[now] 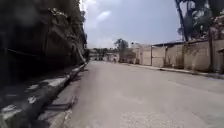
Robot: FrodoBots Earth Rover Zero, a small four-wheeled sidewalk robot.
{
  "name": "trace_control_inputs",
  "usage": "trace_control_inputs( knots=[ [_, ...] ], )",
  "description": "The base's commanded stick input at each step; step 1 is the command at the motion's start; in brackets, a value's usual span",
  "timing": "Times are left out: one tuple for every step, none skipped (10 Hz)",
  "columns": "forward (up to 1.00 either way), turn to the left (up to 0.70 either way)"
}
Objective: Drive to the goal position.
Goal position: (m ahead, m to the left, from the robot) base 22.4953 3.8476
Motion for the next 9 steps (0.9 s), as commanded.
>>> trace_control_inputs(
  knots=[
    [1.0,0.0],
    [1.0,0.0],
    [1.0,0.0],
    [1.0,0.0],
    [1.0,0.0],
    [1.0,0.0],
    [1.0,0.0],
    [1.0,0.0],
    [1.0,0.0]
  ],
)
